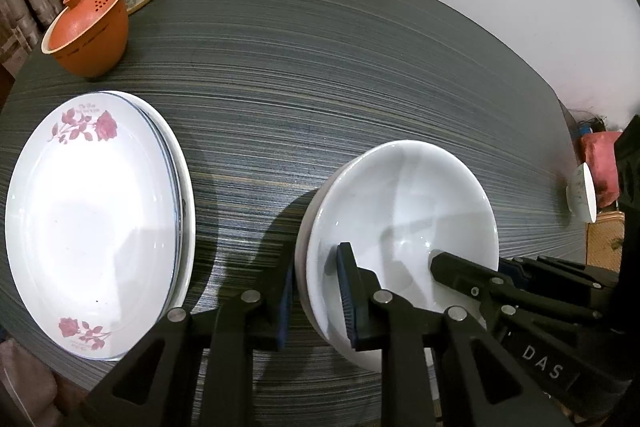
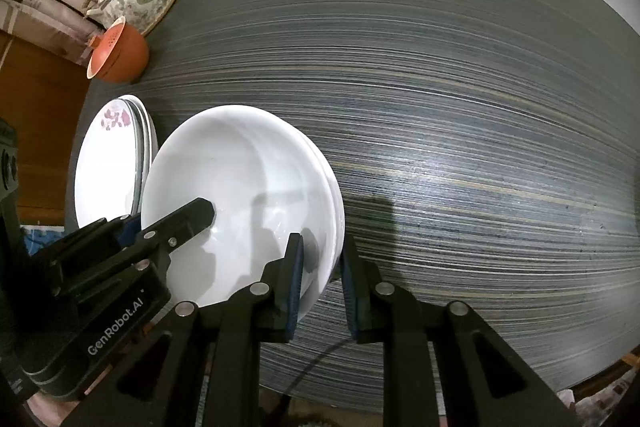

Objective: Organize plates and bowls
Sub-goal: 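Lift the stack of white bowls with the left gripper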

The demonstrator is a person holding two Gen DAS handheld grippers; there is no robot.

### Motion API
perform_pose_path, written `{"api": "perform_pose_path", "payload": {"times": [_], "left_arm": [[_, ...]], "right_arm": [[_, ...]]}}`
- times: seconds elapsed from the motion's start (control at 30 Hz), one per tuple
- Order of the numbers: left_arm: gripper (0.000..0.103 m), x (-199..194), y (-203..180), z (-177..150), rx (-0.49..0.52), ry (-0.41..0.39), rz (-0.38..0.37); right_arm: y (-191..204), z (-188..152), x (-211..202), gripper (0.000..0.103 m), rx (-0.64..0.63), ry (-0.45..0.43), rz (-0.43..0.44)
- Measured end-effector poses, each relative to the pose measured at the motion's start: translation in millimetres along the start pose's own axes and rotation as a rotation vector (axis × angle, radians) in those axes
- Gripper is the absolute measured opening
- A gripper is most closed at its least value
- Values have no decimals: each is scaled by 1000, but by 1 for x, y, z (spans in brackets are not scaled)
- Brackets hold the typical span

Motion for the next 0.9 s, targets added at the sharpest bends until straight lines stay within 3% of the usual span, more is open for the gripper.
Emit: {"api": "perform_pose_path", "payload": {"times": [0.9], "left_arm": [[20, -1, 6, 5, -7, 21, 6]], "right_arm": [[-2, 5, 0, 17, 7, 25, 9]]}}
Point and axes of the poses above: each gripper's, at about its wrist camera, not at the fingertips, and x roughly the way its jaws point, y to its left, z to its top, the point moved 6 cm from there along x, roughly the way its jaws point, and after that the axes turned 6 degrees about -x, right-handed, at the moved point
